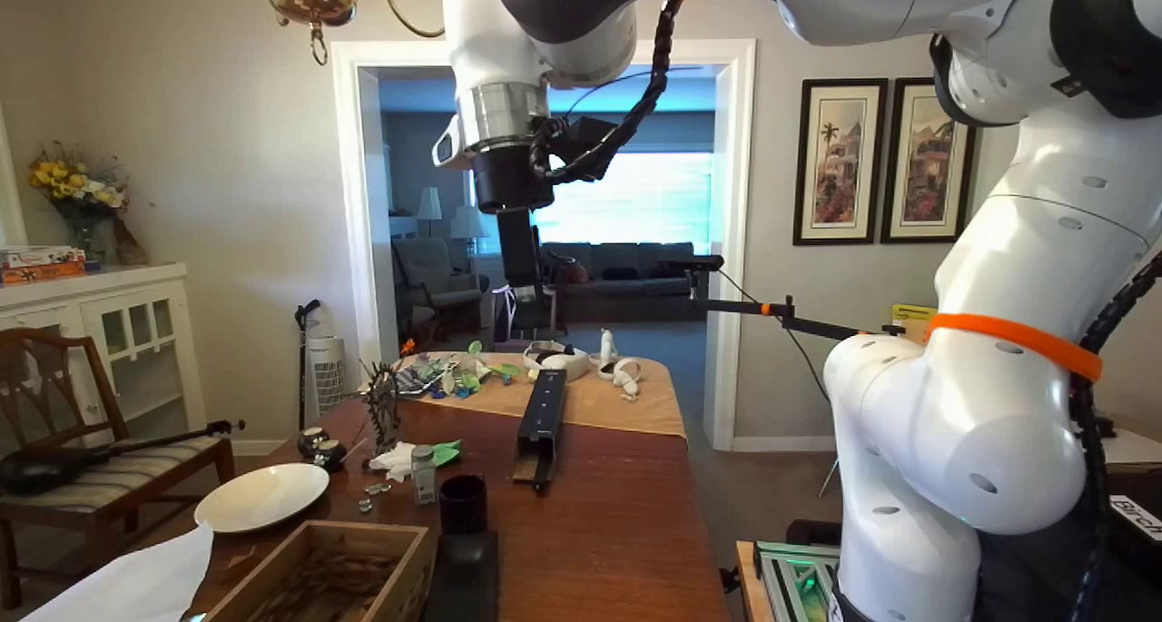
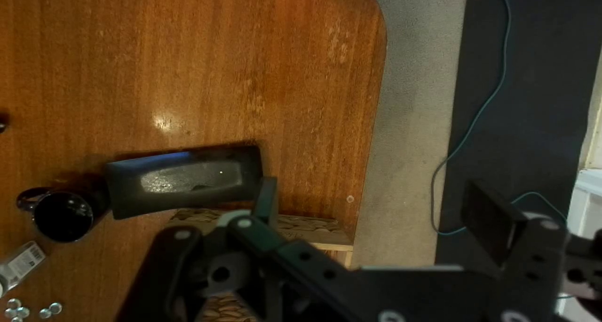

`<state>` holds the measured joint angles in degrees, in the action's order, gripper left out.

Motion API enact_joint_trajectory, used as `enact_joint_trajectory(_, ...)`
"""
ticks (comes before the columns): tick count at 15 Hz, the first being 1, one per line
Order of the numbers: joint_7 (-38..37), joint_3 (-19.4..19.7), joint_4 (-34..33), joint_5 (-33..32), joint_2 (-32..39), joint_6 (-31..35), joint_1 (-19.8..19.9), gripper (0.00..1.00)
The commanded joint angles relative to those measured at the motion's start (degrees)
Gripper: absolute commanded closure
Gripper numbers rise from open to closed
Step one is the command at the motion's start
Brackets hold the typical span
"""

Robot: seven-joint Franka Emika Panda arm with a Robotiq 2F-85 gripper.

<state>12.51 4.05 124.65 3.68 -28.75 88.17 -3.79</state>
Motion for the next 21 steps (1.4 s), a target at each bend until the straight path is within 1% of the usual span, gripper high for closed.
enact_joint_trajectory(1,0.2,-0.5,-0.1,0.2,0.1,-0.1,0.7,0.0)
enact_joint_trajectory(9,0.2,-0.5,-0.1,0.2,0.1,-0.1,0.7,0.0)
enact_joint_trajectory(13,-3.9,0.0,-0.8,-1.1,1.3,2.2,3.3,0.0)
enact_joint_trajectory(15,-4.7,0.7,-0.7,-1.4,1.9,3.7,4.7,0.0)
enact_joint_trajectory(17,-3.5,1.5,-0.3,-2.6,2.1,6.6,5.9,0.0)
enact_joint_trajectory(19,-2.7,1.8,1.3,-6.6,2.0,12.1,7.3,0.0)
enact_joint_trajectory(21,-3.0,2.6,2.4,-8.7,2.5,17.0,8.3,0.0)
